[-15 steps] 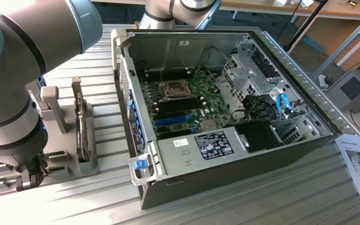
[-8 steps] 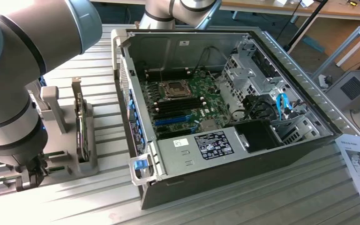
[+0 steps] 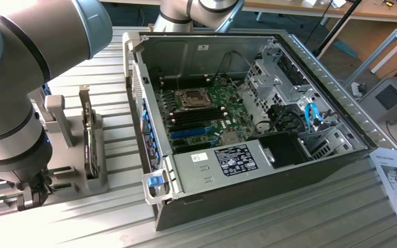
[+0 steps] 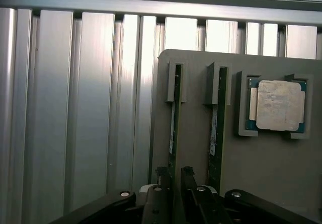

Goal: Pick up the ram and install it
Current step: 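Pick up the ram and move it above insertion slot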

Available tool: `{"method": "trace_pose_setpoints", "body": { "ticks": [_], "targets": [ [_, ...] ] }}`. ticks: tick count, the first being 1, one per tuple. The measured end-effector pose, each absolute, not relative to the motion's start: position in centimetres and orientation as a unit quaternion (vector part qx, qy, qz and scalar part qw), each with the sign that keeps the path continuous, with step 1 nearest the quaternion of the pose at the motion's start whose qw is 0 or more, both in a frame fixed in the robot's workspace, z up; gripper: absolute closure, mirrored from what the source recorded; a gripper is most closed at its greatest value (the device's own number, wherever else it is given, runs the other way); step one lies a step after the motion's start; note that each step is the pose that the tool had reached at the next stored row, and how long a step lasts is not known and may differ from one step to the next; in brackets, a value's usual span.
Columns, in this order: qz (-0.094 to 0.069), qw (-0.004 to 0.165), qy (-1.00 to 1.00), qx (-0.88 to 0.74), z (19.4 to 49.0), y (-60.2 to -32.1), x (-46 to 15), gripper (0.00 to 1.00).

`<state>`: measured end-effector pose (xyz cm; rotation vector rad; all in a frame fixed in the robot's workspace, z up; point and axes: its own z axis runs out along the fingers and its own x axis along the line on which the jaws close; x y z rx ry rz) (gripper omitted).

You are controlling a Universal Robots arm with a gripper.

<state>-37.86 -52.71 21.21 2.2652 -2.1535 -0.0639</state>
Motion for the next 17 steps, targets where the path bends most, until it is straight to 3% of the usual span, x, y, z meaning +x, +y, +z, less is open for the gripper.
{"method": "trace_pose_setpoints", "body": {
  "ticks": [5, 6, 8, 17],
  "targets": [
    [-0.02, 0.008, -0.689, 0.725, 21.22, -52.71, -37.86, 0.77],
    [-0.02, 0.008, -0.689, 0.725, 21.22, -52.71, -37.86, 0.84],
    [-0.02, 0.008, -0.689, 0.725, 21.22, -52.71, -37.86, 0.88],
    [-0.02, 0.008, -0.689, 0.725, 21.22, -52.71, -37.86, 0.88]
  ]
}}
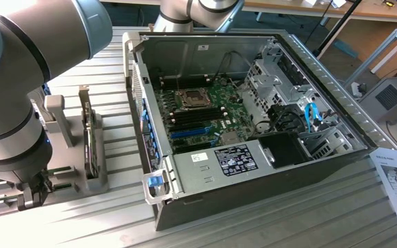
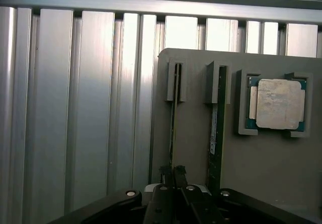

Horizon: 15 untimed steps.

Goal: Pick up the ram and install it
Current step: 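Pick up the ram and move it above insertion slot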

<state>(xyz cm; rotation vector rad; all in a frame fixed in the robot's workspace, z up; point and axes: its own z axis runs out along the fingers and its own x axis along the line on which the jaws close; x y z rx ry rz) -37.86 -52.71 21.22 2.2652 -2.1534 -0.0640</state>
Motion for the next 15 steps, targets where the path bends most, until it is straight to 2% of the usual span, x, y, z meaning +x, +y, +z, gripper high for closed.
{"method": "trace_pose_setpoints", "body": {
  "ticks": [15],
  "targets": [
    [-0.02, 0.008, -0.689, 0.725, 22.18, -52.71, -37.86, 0.88]
  ]
}}
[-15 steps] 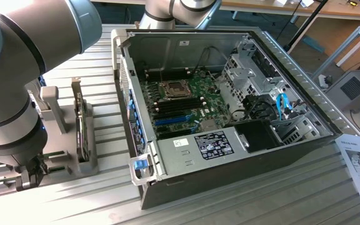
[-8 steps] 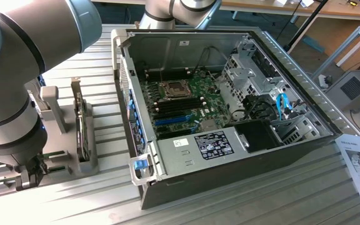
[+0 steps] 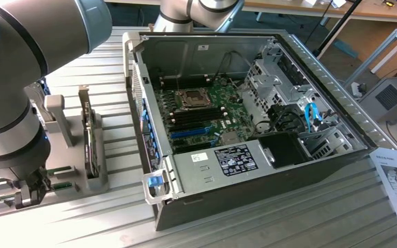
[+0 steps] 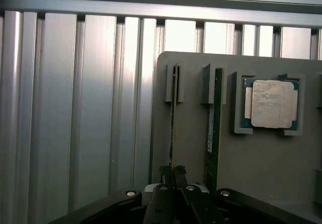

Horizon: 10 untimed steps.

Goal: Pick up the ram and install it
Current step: 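Pick up the ram and move it above insertion slot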

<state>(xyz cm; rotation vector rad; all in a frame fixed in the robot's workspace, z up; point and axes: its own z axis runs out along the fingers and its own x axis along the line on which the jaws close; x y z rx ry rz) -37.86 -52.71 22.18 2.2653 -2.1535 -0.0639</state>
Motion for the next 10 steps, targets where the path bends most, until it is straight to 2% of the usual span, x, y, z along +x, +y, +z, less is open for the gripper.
{"method": "trace_pose_setpoints", "body": {
  "ticks": [10],
  "targets": [
    [-0.02, 0.008, -0.689, 0.725, 23.5, -52.7, -37.9, 0.88]
  ]
}}
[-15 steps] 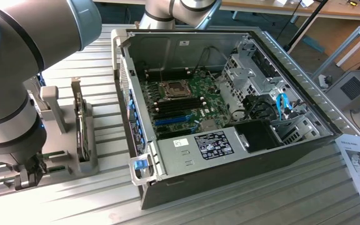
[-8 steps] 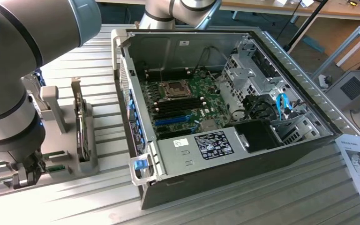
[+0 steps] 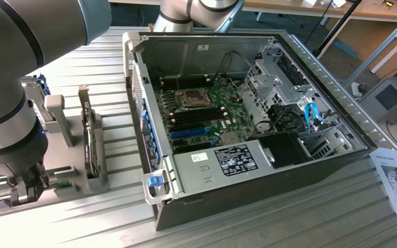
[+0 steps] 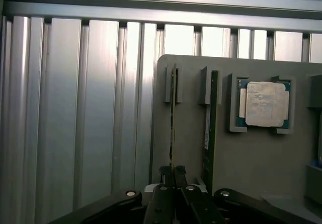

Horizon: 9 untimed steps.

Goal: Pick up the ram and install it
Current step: 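Pick up the ram and move it above insertion slot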

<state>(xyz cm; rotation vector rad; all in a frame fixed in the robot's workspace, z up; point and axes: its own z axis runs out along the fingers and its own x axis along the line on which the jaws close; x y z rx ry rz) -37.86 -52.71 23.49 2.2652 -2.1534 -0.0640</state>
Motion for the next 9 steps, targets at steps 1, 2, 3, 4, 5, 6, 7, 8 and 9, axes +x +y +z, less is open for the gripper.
{"method": "trace_pose_setpoints", "body": {
  "ticks": [1, 2, 3, 4, 5, 6, 7, 8, 9],
  "targets": [
    [-0.02, 0.008, -0.689, 0.725, 23.6, -52.7, -37.9, 0.88],
    [-0.02, 0.008, -0.689, 0.725, 23.7, -52.7, -37.9, 0.88],
    [-0.02, 0.008, -0.689, 0.725, 23.8, -52.7, -37.9, 0.88],
    [-0.02, 0.008, -0.689, 0.725, 24.1, -52.7, -37.9, 0.88],
    [-0.02, 0.008, -0.689, 0.725, 24.4, -52.7, -37.9, 0.88],
    [-0.02, 0.008, -0.689, 0.725, 24.7, -52.7, -37.9, 0.88],
    [-0.02, 0.008, -0.689, 0.725, 24.8, -52.7, -37.9, 0.88],
    [-0.02, 0.008, -0.689, 0.725, 24.9, -52.7, -37.9, 0.88],
    [-0.02, 0.008, -0.689, 0.725, 25.1, -52.7, -37.9, 0.88]
  ]
}}
